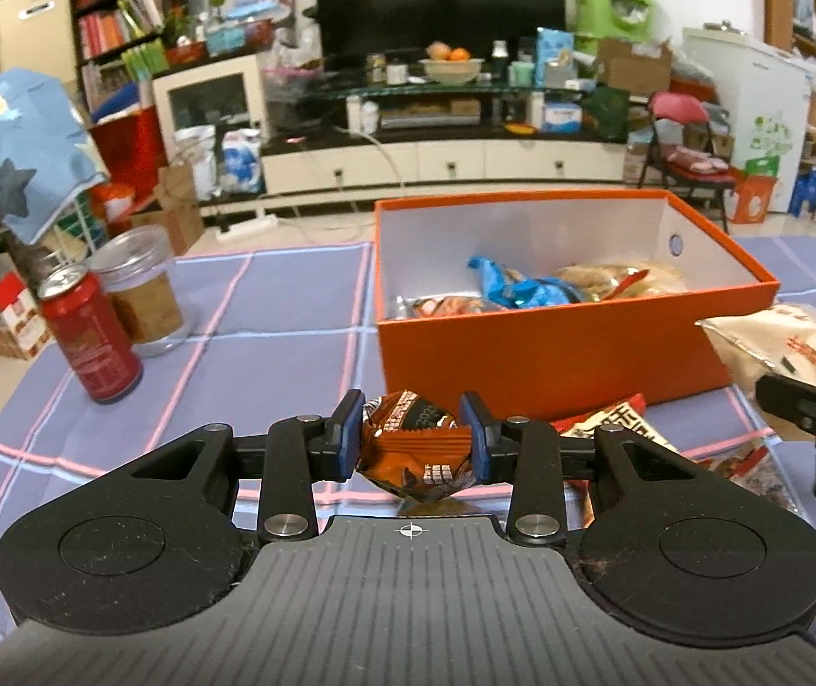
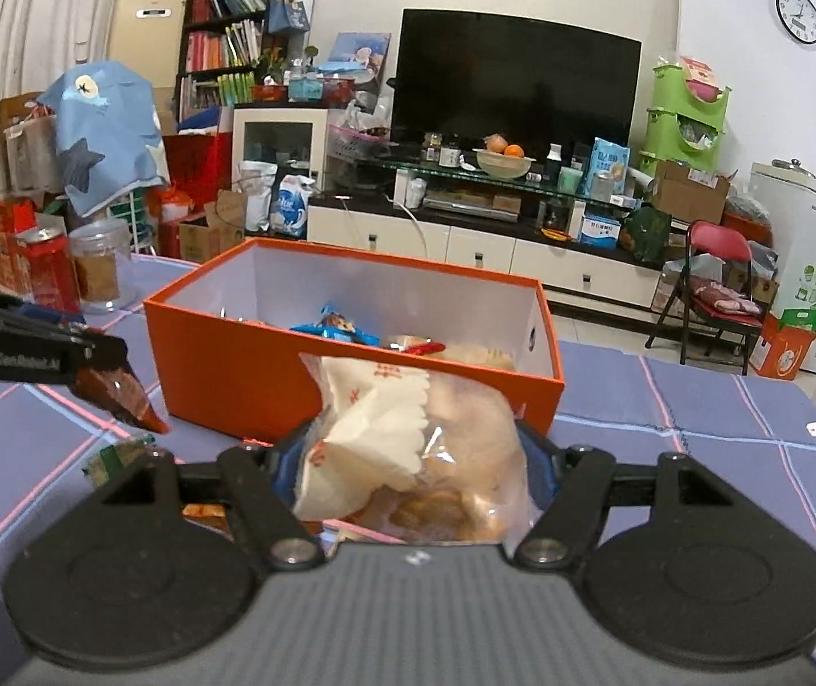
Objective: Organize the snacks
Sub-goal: 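Carry both bags over the orange box and open both tools to drop them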
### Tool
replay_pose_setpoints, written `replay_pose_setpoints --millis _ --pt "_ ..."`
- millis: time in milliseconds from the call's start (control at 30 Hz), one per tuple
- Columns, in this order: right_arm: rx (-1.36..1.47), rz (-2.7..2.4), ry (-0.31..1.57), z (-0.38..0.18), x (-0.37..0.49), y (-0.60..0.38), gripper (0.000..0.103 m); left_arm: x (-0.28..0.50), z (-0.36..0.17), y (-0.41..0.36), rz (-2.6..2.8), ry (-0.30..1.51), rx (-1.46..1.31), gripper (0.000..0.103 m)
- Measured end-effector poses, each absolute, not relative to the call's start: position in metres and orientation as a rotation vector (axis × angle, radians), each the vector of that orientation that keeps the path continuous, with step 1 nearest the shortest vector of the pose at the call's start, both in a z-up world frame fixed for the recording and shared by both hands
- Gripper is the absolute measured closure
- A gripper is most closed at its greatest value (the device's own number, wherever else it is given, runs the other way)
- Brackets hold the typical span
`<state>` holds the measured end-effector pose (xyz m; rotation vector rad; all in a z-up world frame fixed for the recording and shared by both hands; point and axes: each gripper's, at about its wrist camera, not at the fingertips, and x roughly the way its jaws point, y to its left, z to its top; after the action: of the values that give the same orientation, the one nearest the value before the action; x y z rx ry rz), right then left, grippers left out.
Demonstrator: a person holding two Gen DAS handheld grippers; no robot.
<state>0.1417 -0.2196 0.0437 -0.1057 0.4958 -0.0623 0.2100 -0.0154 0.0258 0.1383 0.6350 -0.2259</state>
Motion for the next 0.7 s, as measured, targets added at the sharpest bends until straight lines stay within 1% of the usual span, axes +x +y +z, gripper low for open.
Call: replay_pose_setpoints --millis 467,700 --pt "-0.110 -0.055 0.505 0.045 0.142 -0.215 0.032 0.208 0.029 -0.012 -0.221 0.630 0.132 0.101" --pt "-0.117 -0.045 0.479 0.051 0.136 -0.213 0.032 0.202 0.039 -0.008 -0.233 0.605 0.095 0.101"
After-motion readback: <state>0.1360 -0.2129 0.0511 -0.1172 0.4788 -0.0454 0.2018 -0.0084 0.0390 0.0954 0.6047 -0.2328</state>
